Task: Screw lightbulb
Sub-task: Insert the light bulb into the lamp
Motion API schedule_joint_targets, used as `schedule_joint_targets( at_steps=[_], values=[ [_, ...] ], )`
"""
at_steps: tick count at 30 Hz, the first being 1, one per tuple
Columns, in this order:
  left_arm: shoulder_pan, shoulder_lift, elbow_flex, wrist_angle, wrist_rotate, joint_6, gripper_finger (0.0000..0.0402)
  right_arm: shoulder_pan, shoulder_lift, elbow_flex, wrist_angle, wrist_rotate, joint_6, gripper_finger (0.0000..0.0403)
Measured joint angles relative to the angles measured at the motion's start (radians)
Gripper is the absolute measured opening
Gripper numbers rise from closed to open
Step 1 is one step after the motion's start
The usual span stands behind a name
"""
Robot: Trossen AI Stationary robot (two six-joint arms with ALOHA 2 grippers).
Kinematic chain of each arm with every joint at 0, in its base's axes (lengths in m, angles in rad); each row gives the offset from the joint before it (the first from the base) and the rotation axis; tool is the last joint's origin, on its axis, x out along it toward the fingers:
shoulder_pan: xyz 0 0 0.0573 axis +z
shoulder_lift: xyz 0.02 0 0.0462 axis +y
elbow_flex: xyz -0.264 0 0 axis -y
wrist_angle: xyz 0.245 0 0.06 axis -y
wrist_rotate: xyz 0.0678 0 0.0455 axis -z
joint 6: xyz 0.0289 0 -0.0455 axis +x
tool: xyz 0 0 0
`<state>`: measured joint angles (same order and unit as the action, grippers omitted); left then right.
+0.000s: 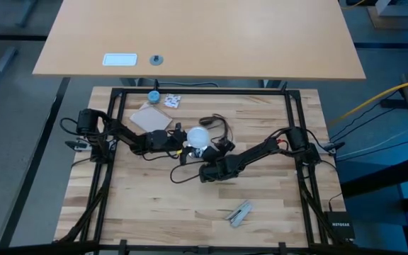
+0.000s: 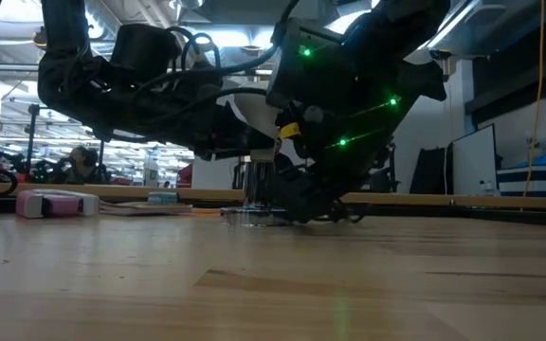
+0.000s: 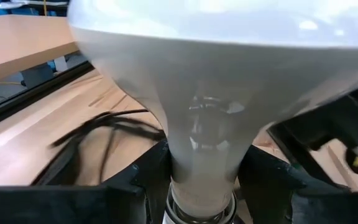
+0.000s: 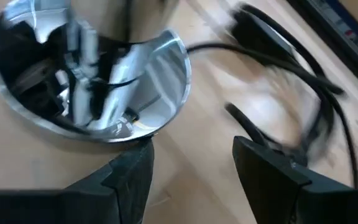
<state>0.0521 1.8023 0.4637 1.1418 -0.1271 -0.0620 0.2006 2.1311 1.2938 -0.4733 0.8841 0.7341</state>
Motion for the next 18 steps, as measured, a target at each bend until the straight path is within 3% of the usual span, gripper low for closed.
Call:
schedule_joint_targets(
  at_steps=[18],
  values=[
    [-0.002,0.000,0.001,-0.001,0.001,-0.001,0.0157,0.105,-0.068,0.005,0.066,-0.021,0.085,0.0225]
  ],
)
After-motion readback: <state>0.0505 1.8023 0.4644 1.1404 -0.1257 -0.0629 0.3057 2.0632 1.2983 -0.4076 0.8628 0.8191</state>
